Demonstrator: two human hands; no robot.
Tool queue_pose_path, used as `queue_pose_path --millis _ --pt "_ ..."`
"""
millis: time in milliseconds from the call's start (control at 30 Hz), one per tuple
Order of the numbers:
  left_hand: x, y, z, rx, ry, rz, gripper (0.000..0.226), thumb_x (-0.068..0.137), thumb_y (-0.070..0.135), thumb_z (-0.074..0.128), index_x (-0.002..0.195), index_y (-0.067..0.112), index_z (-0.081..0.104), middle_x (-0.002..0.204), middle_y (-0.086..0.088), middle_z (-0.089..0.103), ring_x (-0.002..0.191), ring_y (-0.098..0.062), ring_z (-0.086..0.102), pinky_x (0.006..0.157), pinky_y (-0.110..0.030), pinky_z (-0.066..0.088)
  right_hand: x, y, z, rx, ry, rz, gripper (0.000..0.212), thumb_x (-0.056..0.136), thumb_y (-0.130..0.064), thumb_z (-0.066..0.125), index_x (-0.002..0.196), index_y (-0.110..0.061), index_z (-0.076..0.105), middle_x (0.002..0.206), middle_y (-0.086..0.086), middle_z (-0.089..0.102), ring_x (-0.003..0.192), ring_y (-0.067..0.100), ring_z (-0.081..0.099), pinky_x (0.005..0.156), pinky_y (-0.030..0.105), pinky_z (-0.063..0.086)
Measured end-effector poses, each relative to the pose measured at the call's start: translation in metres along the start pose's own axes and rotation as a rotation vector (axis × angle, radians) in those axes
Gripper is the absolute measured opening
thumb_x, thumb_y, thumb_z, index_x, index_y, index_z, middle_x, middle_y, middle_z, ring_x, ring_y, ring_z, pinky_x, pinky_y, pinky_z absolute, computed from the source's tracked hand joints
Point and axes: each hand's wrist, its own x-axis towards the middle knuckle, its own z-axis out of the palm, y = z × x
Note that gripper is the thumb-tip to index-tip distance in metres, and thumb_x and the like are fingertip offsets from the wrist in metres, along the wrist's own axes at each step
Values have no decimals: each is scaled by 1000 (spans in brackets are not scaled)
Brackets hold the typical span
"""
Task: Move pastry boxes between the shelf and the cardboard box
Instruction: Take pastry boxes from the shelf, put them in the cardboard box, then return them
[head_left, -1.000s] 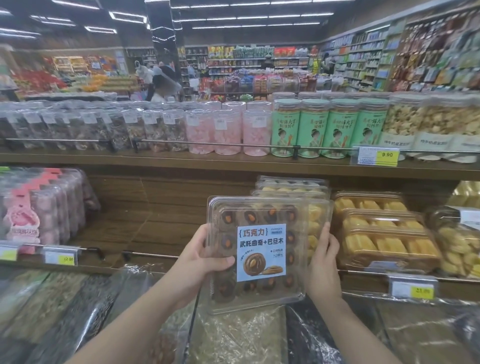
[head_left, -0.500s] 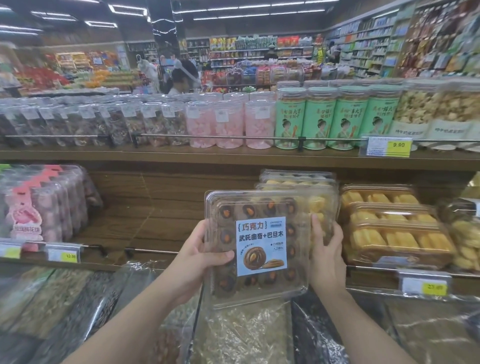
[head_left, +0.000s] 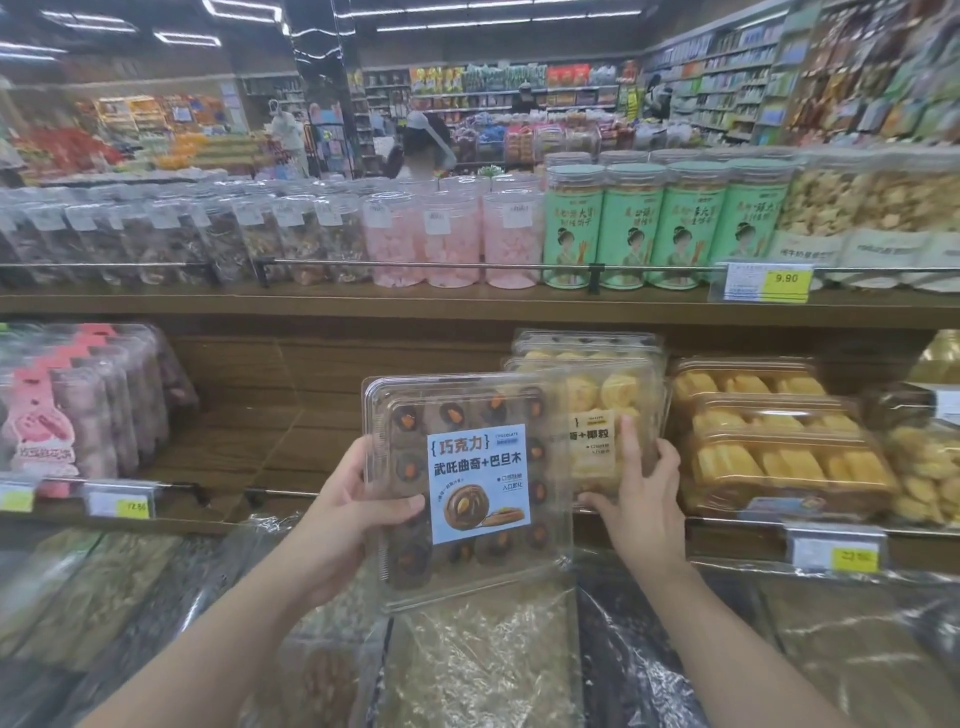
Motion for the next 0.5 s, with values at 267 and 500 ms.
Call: queue_pose_path --millis 267,500 --pt "0 -4 -5 15 -10 1 62 82 -15 67 135 13 52 127 -16 72 113 -27 72 84 -28 61 -6 -4 7 152 50 16 132 73 -20 91 150 -54 -10 144 9 15 130 40 44 91 53 54" --pt "-1 -2 -18 8 -37 -18 71 72 -6 76 135 18 55 132 -21 67 115 -26 71 102 -47 45 -12 2 1 275 77 14 124 71 -17 92 149 -55 3 135 3 22 120 32 49 99 55 50"
